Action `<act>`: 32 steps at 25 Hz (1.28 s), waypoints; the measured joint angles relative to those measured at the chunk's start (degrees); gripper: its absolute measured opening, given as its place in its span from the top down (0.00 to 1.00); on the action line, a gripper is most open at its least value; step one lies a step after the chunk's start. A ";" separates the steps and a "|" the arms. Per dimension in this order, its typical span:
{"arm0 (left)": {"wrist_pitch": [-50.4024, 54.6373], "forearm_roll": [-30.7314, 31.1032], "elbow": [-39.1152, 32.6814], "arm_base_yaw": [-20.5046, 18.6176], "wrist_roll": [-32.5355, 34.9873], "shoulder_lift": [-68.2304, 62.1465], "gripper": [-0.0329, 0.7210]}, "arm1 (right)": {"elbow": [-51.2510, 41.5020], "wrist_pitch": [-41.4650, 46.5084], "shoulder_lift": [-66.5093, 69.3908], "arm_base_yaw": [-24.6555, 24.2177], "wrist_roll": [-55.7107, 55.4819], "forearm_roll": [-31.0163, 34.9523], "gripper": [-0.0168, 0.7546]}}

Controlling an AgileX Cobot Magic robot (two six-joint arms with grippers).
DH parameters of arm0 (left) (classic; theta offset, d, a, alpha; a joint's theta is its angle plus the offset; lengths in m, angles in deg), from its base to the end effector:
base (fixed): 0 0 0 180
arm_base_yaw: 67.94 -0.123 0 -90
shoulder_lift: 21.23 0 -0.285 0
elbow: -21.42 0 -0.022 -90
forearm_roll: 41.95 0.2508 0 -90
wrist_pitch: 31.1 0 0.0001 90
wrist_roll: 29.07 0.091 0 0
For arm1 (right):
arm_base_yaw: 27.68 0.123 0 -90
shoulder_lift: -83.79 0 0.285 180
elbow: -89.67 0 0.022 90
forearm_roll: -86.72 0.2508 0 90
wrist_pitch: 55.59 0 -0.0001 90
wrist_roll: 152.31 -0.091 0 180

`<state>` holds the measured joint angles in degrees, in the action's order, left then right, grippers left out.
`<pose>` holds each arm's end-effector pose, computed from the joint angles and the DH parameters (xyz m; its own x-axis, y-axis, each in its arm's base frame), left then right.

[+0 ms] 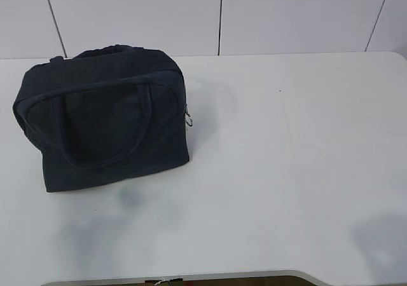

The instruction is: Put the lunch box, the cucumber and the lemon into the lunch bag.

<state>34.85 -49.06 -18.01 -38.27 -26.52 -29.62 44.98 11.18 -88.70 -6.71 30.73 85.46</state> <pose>-0.0295 0.0049 0.3130 -0.3516 0.1931 -0.9160 0.5796 0.8133 -0.0510 -0.0164 -0.0083 0.2872 -0.4303 -0.2310 -0.8726 -0.3685 0.9274 -0.0637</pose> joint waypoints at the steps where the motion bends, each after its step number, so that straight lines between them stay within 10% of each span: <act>1: -0.14 -0.24 -0.68 0.00 0.75 0.00 0.42 | -0.70 -0.25 -0.50 0.00 0.00 0.37 0.43; 32: -2.62 -1.87 -8.58 0.00 5.16 0.00 0.42 | -3.81 -1.55 -0.60 0.00 -0.10 0.87 0.44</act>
<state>32.23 -50.93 -26.59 -38.27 -21.36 -29.62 41.17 9.63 -89.30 -6.71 30.63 86.33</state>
